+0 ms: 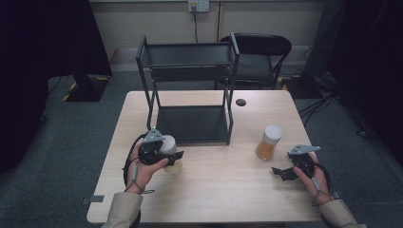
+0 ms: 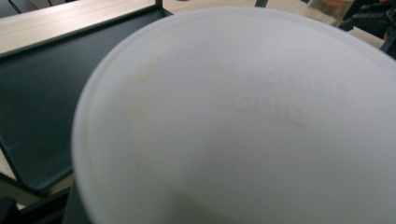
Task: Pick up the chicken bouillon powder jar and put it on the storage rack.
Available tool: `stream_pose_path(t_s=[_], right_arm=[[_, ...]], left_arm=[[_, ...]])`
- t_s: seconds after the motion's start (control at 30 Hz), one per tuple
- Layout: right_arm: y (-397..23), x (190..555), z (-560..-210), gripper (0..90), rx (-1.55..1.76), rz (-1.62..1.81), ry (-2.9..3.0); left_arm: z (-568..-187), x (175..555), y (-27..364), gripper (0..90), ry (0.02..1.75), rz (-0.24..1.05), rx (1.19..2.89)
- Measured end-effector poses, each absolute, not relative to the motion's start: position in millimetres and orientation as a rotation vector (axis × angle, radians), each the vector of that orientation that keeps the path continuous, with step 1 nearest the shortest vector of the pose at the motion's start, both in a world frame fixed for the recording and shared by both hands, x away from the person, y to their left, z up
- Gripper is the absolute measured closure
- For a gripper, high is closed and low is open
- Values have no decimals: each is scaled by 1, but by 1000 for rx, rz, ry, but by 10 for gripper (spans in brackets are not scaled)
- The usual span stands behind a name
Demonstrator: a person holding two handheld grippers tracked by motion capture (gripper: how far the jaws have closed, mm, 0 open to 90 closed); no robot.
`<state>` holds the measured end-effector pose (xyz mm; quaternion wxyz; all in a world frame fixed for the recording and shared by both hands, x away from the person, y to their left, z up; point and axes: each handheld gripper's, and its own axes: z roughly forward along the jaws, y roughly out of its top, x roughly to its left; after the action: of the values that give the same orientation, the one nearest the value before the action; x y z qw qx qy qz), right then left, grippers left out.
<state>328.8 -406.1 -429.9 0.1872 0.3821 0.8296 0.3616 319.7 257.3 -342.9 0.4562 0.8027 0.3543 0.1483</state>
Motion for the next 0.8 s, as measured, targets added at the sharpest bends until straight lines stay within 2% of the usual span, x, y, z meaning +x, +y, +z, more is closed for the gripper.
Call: stream_pose_path(t_s=[0.8], right_arm=[[-406, 329, -430, 0, 1076, 1018, 2335]], left_arm=[[-300, 371, 237, 352, 893, 405, 1961]])
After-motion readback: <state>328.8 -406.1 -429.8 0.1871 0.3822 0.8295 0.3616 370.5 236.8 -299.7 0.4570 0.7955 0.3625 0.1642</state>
